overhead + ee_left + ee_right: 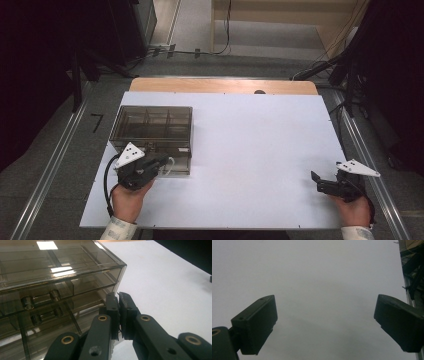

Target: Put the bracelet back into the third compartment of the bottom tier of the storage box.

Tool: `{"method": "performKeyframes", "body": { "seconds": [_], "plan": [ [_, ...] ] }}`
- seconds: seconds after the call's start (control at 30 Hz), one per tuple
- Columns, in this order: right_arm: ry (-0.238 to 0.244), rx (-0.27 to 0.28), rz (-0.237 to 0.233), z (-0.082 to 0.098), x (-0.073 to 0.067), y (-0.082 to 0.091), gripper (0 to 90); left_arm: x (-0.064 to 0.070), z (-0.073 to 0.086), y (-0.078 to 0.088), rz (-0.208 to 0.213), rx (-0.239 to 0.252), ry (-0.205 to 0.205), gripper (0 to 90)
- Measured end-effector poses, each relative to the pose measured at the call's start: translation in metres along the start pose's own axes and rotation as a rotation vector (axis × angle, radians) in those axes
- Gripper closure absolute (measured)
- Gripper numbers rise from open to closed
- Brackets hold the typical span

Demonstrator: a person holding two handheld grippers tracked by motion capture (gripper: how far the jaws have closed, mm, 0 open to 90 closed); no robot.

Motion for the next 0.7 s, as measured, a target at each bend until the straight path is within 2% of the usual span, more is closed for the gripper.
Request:
{"method": "performKeyframes", "body": {
  "seconds": [0.23,0.7],
  "plan": [
    [0.001,0.0,0.001,0.0,0.0,0.0,3.6,-0.003,-0.006,-0.003,-0.007,0.022,-0.002,87.9],
    [0.003,0.0,0.0,0.0,0.0,0.0,3.6,-0.014,0.001,-0.026,-0.042,0.004,-0.02,87.9]
  ]
}}
Point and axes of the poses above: each handheld gripper's, and its own axes: y roughly backward along the jaws, z roughly out of its underside, x roughly to its right, the point moved 8 cm from there along -y, roughly forward along the jaws, and after that the axes turned 15 degrees about x, right-handed, at the moved point
